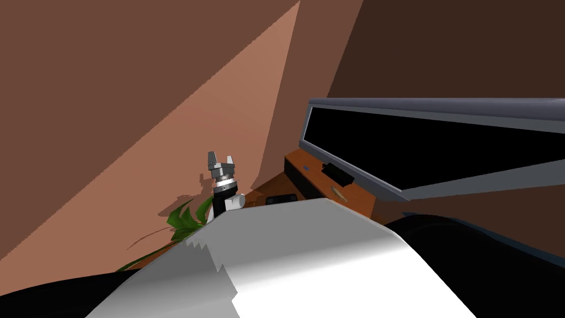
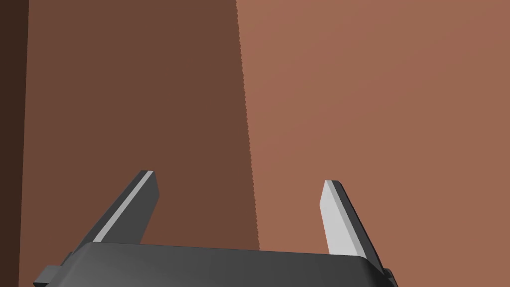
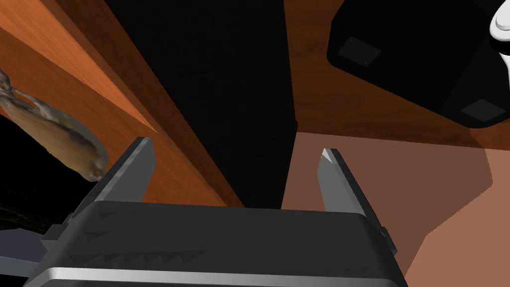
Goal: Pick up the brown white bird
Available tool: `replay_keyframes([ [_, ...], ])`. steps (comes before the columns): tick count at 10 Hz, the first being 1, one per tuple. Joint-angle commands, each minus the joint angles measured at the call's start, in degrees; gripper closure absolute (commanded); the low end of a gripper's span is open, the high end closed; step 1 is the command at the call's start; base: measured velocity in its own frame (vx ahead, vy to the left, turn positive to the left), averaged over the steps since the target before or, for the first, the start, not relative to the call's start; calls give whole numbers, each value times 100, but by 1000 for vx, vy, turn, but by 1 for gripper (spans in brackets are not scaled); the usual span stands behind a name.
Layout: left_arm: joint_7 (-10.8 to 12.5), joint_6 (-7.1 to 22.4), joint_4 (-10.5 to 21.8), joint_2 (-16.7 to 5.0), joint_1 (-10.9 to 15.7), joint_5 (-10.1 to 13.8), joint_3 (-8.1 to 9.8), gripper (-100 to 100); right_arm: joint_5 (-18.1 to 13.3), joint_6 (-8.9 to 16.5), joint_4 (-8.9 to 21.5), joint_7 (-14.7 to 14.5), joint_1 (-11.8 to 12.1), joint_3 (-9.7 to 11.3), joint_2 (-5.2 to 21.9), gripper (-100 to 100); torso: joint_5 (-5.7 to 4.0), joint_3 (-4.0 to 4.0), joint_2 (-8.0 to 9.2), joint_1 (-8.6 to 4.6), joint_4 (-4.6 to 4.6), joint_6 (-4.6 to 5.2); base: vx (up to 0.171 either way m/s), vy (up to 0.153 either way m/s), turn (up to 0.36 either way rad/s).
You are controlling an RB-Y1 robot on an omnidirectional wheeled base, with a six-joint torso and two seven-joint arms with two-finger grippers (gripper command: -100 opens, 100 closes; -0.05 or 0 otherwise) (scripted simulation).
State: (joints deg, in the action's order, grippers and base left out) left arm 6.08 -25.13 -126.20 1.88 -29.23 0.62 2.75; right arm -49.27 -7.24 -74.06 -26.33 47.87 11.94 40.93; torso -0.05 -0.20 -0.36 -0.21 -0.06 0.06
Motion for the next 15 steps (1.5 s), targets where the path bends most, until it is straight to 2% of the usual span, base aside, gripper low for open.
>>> replay_keyframes([
  [1,0,0,0,0,0,0,0,0,-139,115,184,-111,66,-14,97,-100,0,0,0,0,0,0,78,-61,143],
  [4,0,0,0,-1,-1,0,0,0,-385,326,666,-306,93,-56,248,-100,-5,-22,-41,-24,-7,-7,183,-110,295],
  [7,0,0,0,-1,-1,0,1,0,-508,481,1068,-435,48,-51,207,-100,-8,-25,-44,-31,-9,-3,197,-154,209],
  [9,0,0,0,-2,-2,0,2,0,-514,503,1189,-464,-3,8,59,-100,-11,-33,-56,-47,-12,-3,175,-168,156],
  [10,0,0,0,-1,-2,0,1,0,-499,513,1141,-426,-1,16,139,-100,-9,-25,-43,-24,-9,-1,20,-12,27],
  [11,0,0,0,0,-1,0,0,0,-501,517,1152,-432,-10,19,129,0,2,-4,-4,18,-2,3,0,0,0],
  [12,0,0,0,1,0,0,0,0,-492,586,1316,-470,-193,83,-12,-100,6,7,13,32,3,4,-23,-24,75],
  [15,0,0,0,1,1,0,0,0,-482,672,1522,-518,-422,164,-191,-100,4,19,33,24,8,3,-35,-30,85],
])
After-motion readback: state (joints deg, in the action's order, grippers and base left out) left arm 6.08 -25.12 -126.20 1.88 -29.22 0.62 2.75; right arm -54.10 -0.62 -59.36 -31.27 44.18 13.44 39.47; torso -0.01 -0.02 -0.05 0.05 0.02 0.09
